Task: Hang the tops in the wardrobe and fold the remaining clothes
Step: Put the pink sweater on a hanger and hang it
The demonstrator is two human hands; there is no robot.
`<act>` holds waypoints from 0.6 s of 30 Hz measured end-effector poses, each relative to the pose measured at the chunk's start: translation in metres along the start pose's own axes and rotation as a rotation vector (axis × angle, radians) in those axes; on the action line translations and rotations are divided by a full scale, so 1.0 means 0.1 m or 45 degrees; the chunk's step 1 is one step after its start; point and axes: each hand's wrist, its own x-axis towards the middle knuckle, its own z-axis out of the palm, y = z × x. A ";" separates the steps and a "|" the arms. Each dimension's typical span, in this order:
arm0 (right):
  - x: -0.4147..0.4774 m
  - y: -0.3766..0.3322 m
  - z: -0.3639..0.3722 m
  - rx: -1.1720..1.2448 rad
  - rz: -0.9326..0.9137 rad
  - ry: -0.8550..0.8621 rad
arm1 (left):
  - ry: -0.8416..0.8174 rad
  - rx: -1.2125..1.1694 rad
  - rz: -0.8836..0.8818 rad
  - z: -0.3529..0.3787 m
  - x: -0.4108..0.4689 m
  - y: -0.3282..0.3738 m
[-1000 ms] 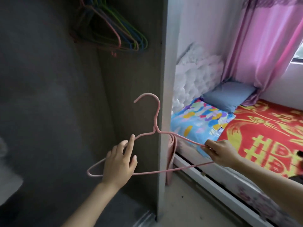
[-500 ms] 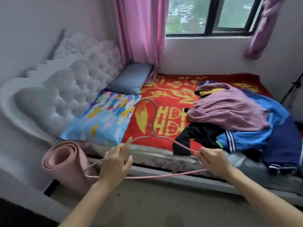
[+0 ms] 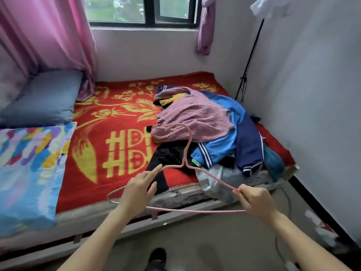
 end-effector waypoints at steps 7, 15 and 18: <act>0.64 0.25 0.32 -0.117 0.060 -0.026 | -0.042 -0.304 -0.020 0.10 1.01 -0.57; 0.79 0.42 0.58 -0.213 0.220 -0.072 | -0.168 -0.417 0.056 0.36 1.81 -0.88; 0.79 0.69 0.60 -0.253 0.348 -0.117 | -0.183 -0.437 0.101 0.56 2.14 -0.76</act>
